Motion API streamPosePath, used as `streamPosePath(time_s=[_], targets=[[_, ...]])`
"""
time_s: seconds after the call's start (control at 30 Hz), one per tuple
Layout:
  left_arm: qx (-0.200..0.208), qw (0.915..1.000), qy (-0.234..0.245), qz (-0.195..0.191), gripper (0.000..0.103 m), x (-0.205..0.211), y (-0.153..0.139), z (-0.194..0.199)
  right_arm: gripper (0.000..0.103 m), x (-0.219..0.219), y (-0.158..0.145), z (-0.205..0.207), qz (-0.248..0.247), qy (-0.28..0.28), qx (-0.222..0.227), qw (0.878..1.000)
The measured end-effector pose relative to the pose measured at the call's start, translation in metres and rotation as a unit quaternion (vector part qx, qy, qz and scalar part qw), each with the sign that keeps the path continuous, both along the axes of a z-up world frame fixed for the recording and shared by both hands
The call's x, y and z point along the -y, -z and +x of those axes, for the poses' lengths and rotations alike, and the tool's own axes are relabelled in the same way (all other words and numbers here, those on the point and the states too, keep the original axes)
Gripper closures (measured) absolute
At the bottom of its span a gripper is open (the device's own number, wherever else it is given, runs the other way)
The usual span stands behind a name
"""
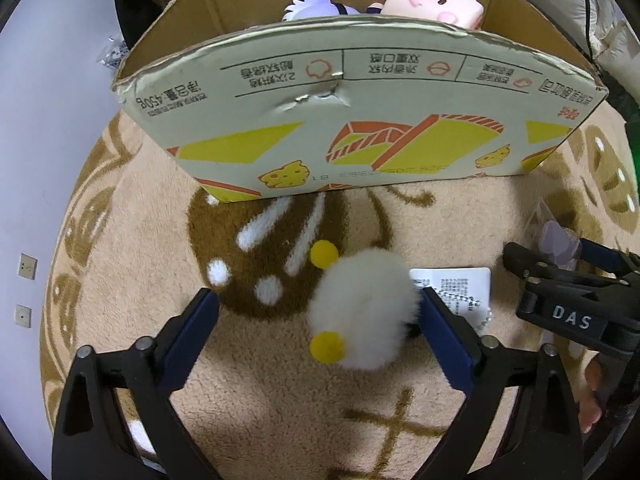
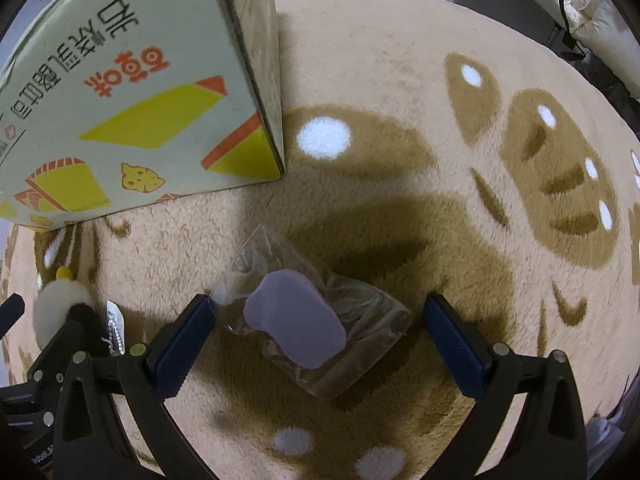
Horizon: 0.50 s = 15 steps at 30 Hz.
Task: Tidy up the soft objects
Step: 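Grasp the white fluffy doll with the left tool while the right tool grasps the clear bag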
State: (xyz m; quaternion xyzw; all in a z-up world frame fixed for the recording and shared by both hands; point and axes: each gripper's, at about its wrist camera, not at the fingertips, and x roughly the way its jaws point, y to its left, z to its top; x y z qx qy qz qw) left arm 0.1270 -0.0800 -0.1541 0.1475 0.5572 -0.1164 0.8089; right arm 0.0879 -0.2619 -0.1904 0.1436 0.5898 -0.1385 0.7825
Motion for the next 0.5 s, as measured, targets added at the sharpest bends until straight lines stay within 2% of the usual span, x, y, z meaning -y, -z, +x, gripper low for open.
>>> streamPosePath(time_s=[0.2,0.3,0.37,0.5], targets=[[-0.006,0.9998,0.003,-0.020,0.021,-0.002,0.000,-0.002,0.000,0.003,0.012,-0.001,0.009,0.002,0.003,1.000],[0.002,0.9997,0.013,-0.021,0.034,0.002,-0.004,-0.005,0.000,0.005,0.015,-0.002,0.004,-0.001,-0.001,1.000],[-0.005,0.9992,0.022,-0.034,0.051,0.003,-0.005,-0.006,0.000,0.005,0.016,0.000,0.005,-0.002,-0.006,1.000],[-0.008,0.9985,0.029,-0.045,0.057,0.006,-0.005,-0.008,0.000,0.007,0.018,0.003,0.009,-0.008,-0.012,1.000]])
